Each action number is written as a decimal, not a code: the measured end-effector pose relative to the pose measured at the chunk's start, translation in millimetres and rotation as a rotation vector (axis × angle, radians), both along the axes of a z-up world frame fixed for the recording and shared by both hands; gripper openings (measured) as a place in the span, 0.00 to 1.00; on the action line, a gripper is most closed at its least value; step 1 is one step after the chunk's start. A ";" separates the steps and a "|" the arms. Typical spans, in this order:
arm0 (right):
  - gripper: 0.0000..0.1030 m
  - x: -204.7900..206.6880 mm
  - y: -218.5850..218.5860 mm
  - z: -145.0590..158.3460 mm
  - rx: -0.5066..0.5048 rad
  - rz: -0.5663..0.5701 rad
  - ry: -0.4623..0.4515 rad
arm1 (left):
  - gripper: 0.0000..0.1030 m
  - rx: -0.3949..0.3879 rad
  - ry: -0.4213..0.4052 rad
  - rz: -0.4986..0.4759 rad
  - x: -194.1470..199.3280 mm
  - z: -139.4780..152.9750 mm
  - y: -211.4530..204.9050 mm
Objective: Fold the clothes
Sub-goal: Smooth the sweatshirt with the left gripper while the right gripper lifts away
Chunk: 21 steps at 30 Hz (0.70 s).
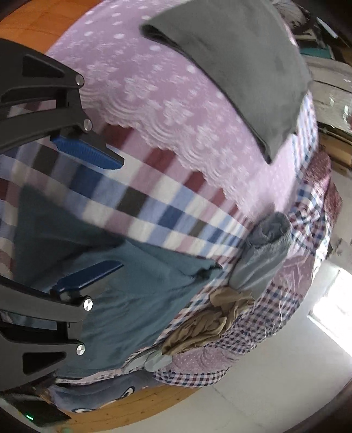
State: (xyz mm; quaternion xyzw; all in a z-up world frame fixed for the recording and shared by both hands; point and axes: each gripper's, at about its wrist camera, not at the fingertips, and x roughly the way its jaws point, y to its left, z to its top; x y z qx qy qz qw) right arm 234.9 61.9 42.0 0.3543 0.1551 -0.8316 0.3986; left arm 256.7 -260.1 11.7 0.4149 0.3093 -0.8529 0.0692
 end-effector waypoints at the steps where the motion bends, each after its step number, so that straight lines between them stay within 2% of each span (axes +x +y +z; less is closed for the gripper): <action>1: 0.54 5.0 -9.1 -5.2 0.022 0.025 0.002 | 0.72 0.006 -0.010 -0.003 3.1 -3.1 1.9; 4: 0.54 18.9 -36.9 -23.9 0.118 0.076 0.032 | 0.72 0.014 -0.033 -0.016 11.0 -11.2 9.9; 7: 0.54 46.6 -58.7 -35.3 0.199 0.160 0.131 | 0.72 0.017 -0.033 -0.023 18.0 -15.3 16.6; 11: 0.54 78.6 -72.9 -40.0 0.213 0.272 0.175 | 0.72 0.036 -0.008 -0.007 26.0 -12.8 12.4; 13: 0.54 92.8 -78.5 -42.6 0.229 0.324 0.194 | 0.72 0.052 0.059 -0.014 31.9 -3.0 11.4; 15: 0.54 103.2 -79.7 -47.5 0.259 0.384 0.200 | 0.72 0.067 0.109 -0.044 34.4 3.8 14.6; 17: 0.54 108.4 -79.0 -51.3 0.282 0.425 0.200 | 0.72 0.085 0.115 -0.085 31.1 3.5 21.2; 21: 0.54 97.6 -71.1 -52.2 0.282 0.386 0.165 | 0.72 0.125 0.128 -0.181 21.8 2.5 39.2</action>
